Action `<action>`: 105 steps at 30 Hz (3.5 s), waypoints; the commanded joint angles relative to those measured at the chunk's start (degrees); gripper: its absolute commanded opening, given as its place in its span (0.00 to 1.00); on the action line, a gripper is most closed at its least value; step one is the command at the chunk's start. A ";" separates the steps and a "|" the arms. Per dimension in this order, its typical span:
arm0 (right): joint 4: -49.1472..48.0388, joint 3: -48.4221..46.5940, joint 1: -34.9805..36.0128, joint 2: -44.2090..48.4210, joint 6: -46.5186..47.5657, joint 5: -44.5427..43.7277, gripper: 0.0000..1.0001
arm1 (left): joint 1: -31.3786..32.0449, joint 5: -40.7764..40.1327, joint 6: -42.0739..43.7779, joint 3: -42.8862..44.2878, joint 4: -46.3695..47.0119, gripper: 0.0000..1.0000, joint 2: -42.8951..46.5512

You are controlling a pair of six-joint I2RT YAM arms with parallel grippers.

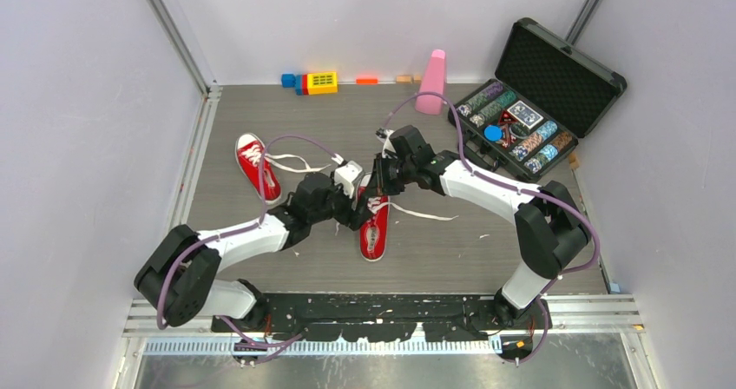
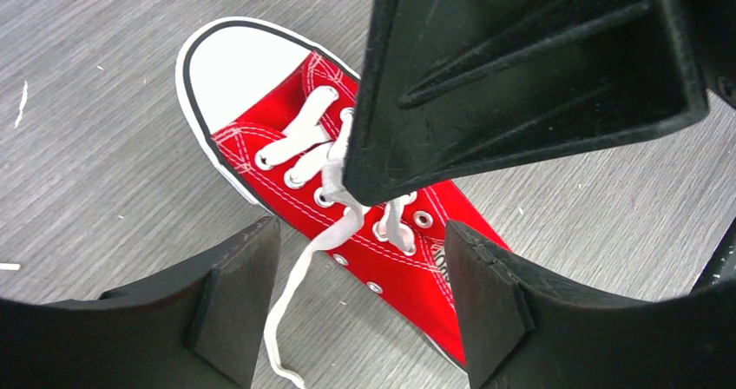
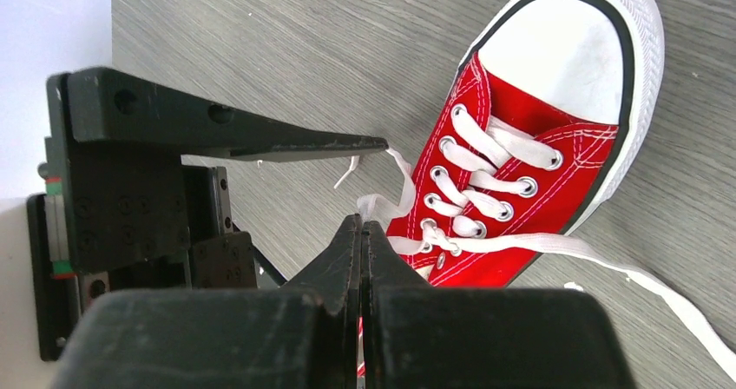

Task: Tie the shoes
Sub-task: Wrap the shoelace around the shoelace.

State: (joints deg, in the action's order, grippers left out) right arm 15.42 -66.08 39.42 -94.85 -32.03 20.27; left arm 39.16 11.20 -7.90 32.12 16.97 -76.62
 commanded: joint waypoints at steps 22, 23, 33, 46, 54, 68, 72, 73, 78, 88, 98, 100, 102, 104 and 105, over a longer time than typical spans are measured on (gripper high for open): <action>0.07 -3.39 0.28 1.81 0.04 1.69 0.00 | -7.61 23.17 3.05 4.55 11.33 0.39 -8.15; 0.15 -3.41 0.30 1.71 0.09 1.63 0.00 | -7.60 22.56 3.07 4.22 11.25 0.39 -7.72; 0.27 -3.35 0.30 1.34 0.29 1.18 0.00 | -7.60 18.61 3.07 1.79 10.09 0.28 -3.08; 0.40 -3.52 0.28 1.20 0.26 0.82 0.00 | -7.59 16.85 2.93 1.02 8.25 0.31 -1.89; 0.40 -3.39 0.31 1.34 0.27 0.91 0.00 | -7.54 16.58 2.88 1.23 7.46 0.29 -1.48; 0.49 -3.52 0.31 1.51 0.22 -0.32 0.00 | -7.52 16.37 2.42 0.97 5.79 0.21 -0.81; 0.56 -3.52 0.31 1.55 0.18 -0.17 0.00 | -7.52 15.64 2.28 0.39 5.92 0.22 -0.23; 0.50 -3.52 0.31 1.51 0.17 -0.19 0.00 | -7.52 15.53 2.21 0.39 5.88 0.22 -0.05; 0.58 -3.58 0.31 1.42 0.09 -0.04 0.00 | -7.45 15.71 2.32 0.90 5.11 0.03 -0.05; 0.77 -2.80 0.31 3.55 -0.39 -2.54 0.31 | -6.24 13.38 1.84 1.26 4.23 0.00 -1.13; 4.62 3.64 -1.45 12.80 -2.18 -17.91 0.55 | -5.61 11.34 -2.40 -0.10 9.16 0.00 -2.31; 4.60 6.42 -3.15 14.13 -5.51 -20.01 0.66 | -5.56 11.21 -3.63 -0.57 10.75 0.00 -2.53; 3.95 9.22 -4.45 15.62 -10.72 -23.71 0.71 | -5.56 10.42 -4.63 -0.61 11.40 0.00 -2.92; 1.49 12.92 -5.03 17.42 -18.13 -26.47 0.73 | -5.61 10.56 -5.98 -0.46 12.17 0.00 -3.50; -0.80 15.14 -5.11 18.38 -21.50 -27.20 0.73 | -5.59 10.89 -6.59 -0.01 11.84 0.00 -3.66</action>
State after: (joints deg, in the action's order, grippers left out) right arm 18.61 -57.10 35.53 -80.09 -39.72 1.28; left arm 33.36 22.68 -11.44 31.86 24.23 -79.29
